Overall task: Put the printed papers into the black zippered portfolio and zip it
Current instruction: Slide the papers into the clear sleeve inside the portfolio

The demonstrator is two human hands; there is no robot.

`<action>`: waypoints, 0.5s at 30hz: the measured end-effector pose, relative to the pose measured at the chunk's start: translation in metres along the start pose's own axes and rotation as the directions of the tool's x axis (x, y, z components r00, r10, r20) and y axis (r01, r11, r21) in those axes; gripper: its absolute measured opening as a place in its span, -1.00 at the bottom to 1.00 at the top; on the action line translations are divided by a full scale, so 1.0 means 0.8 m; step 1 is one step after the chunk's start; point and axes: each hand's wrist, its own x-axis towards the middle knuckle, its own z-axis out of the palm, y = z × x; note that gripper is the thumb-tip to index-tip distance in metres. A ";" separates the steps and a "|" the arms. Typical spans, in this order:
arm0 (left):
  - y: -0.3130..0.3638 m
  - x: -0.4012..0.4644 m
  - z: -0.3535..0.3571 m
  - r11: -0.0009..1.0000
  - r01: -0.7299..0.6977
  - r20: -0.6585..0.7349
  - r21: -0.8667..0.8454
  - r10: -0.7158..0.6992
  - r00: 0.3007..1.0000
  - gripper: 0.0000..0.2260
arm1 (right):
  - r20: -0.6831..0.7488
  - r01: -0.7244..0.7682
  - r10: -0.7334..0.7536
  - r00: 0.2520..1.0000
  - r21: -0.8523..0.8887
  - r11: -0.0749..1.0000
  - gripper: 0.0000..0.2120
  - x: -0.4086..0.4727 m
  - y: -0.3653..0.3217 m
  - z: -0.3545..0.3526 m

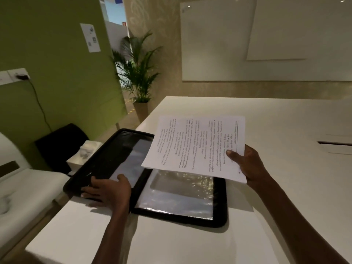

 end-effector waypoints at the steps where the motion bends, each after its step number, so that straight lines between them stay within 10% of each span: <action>1: -0.003 0.002 0.000 0.999 0.032 0.007 -0.015 -0.032 0.999 -0.31 | 0.001 0.000 0.000 1.000 -0.003 1.000 -0.72 0.000 0.000 0.003; 9: -0.021 0.002 -0.023 0.887 0.159 -0.091 -0.432 -0.219 0.971 -0.51 | 0.014 -0.018 0.018 1.000 -0.004 1.000 -0.72 -0.004 0.004 0.014; 15: -0.032 -0.024 -0.016 0.872 0.353 -0.017 -0.339 -0.380 0.925 -0.58 | 0.013 -0.037 0.037 0.999 0.015 0.999 -0.70 -0.015 0.004 0.010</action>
